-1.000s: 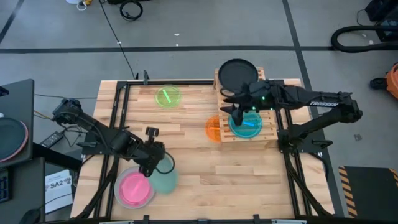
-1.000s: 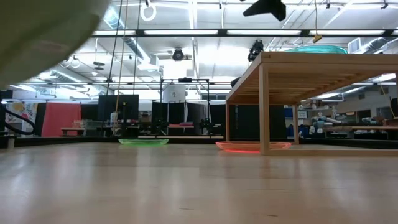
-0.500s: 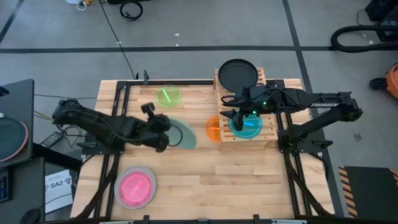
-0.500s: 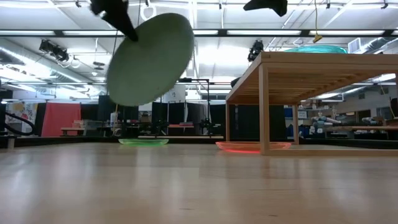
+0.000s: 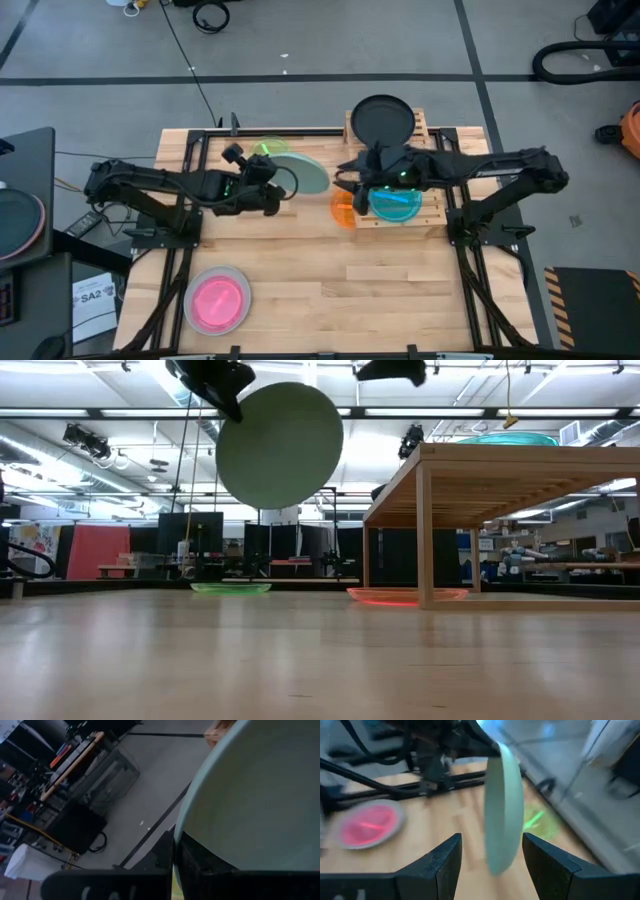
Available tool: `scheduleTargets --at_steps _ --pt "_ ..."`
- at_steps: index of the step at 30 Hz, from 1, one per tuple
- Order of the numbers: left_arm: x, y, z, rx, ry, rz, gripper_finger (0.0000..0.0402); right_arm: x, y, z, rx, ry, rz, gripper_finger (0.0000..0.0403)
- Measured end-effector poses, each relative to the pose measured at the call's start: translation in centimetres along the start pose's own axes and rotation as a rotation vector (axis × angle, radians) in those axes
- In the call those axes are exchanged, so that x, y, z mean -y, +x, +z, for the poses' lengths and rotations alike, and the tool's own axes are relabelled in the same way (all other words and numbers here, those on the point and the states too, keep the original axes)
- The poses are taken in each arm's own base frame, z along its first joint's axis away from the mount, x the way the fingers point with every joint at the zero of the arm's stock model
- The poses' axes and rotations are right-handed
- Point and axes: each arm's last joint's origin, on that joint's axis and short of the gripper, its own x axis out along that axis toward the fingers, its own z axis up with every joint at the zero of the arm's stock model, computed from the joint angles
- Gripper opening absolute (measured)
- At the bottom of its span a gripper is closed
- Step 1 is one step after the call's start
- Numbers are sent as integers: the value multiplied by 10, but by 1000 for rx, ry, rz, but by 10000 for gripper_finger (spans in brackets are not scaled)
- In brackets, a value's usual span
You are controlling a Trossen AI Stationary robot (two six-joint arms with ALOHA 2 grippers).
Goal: Place and stack plates onto a shelf
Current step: Stack the green plate on top of the black plate on the shelf
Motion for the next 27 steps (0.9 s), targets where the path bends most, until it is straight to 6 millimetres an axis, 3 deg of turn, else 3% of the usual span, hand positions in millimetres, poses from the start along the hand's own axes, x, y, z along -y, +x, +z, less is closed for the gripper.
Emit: scheduleTargets --at_steps 6,13,20,27 --pt "-3 6 1 -14 -12 17 16 -14 29 1 91 -193 -217 212" --pt "-3 6 1 -12 -16 16 16 -29 64 -8 122 -326 -320 208" --pt "-3 6 1 -11 -17 15 16 -35 92 -19 88 -468 -632 207" --pt "-3 6 1 -11 -17 15 16 -39 109 -28 59 -543 -692 194"
